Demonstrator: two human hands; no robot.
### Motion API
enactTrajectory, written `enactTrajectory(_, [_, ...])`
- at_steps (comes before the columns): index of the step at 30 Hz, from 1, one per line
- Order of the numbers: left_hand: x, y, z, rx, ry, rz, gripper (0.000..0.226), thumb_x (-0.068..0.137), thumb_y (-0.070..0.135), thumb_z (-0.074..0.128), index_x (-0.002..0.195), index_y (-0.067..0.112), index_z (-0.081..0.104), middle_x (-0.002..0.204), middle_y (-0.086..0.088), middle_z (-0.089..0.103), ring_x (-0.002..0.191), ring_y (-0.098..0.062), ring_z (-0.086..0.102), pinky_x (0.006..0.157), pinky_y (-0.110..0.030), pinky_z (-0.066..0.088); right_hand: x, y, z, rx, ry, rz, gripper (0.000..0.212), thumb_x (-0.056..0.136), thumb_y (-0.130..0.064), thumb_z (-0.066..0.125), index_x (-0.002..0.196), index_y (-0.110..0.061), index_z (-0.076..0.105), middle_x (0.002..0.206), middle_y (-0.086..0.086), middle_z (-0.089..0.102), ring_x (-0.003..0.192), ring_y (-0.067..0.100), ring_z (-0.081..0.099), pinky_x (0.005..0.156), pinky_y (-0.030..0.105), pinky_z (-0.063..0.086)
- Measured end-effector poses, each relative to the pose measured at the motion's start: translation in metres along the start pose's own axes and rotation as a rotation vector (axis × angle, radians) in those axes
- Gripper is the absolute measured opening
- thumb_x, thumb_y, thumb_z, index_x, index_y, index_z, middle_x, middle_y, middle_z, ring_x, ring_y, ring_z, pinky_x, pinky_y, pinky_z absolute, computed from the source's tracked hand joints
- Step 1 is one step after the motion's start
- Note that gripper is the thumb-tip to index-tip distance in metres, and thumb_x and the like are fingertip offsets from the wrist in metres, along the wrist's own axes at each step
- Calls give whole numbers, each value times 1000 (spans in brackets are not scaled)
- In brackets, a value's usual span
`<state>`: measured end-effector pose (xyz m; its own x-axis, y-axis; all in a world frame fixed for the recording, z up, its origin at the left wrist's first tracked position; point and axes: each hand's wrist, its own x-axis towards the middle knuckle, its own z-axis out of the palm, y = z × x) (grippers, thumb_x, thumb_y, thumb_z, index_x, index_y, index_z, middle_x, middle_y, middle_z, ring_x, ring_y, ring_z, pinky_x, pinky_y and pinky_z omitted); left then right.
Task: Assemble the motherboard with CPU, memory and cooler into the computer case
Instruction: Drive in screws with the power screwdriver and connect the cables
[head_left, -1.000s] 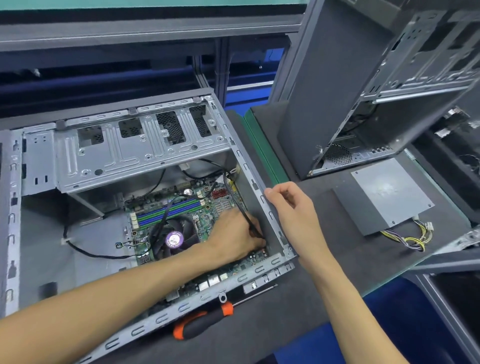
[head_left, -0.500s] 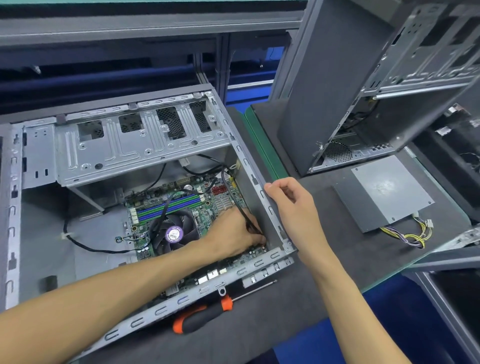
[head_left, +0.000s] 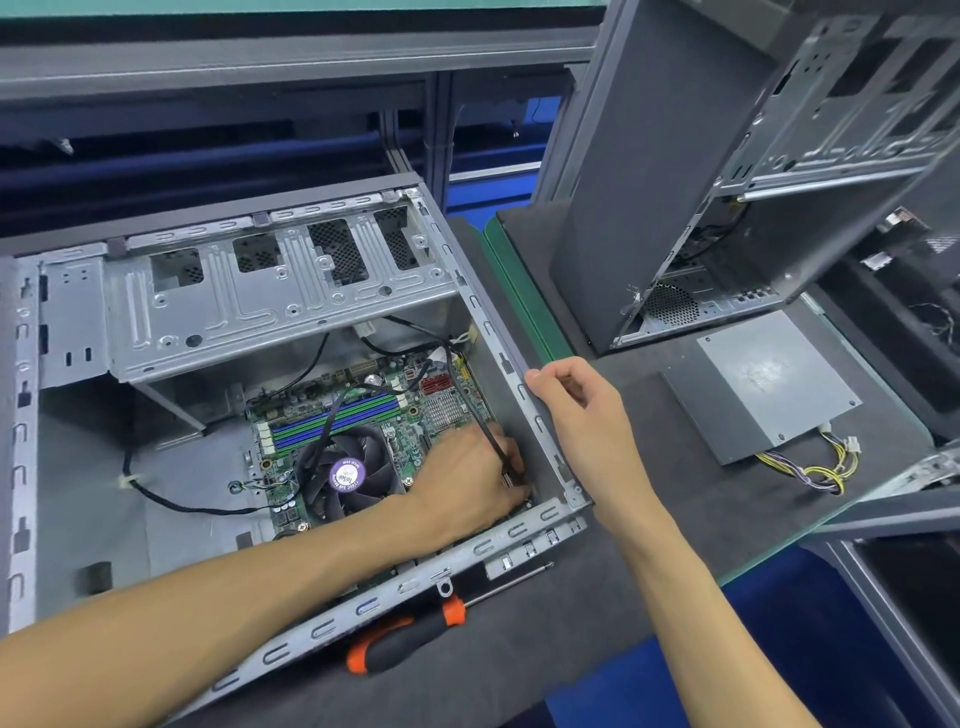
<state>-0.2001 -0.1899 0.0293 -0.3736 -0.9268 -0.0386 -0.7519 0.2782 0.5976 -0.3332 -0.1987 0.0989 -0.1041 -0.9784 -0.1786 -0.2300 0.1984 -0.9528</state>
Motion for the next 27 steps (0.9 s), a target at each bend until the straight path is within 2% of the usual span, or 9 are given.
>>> enactTrajectory(5, [1,1,-1,87,-11,72,22,81,41,70,85,20,73,90,3,67,87,-21,63,82,-36,52,0,-1,1,3,2,4,15,95,-26,67,86,-15,65,80,-9,67,74,0,58,67,7,43])
enactTrajectory(10, [2,-2,1,125,-29,96,29,86,46,64,93,21,74,97,3,65,90,-21,62,81,-34,51,0,-2,0,3,1,19,16,95,-27,66,87,-14,65,87,2,69,77,3,59,67,9,46])
enactTrajectory(13, [1,-3,2,96,-36,86,24,85,42,66,90,20,73,93,4,66,87,-19,63,79,-33,52,0,-2,0,1,2,28,15,95,-28,66,88,-14,65,89,3,70,79,5,60,69,11,47])
enactTrajectory(17, [3,-6,3,-149,-63,-111,13,78,38,77,79,26,72,77,14,67,69,-5,61,60,-22,46,0,-2,0,0,3,27,16,95,-29,66,88,-14,65,91,6,69,79,7,60,70,12,47])
enactTrajectory(20, [6,-10,5,-181,-81,-157,15,77,41,78,79,27,74,73,16,67,64,4,56,54,-14,36,0,-2,1,3,9,23,16,94,-29,67,86,-15,65,91,5,69,78,5,59,68,10,46])
enactTrajectory(27, [4,-10,8,-165,-74,-130,14,78,39,78,81,26,74,78,13,68,71,-3,63,66,-25,54,0,0,0,6,2,9,16,94,-29,67,84,-18,64,88,0,69,78,3,60,69,9,46])
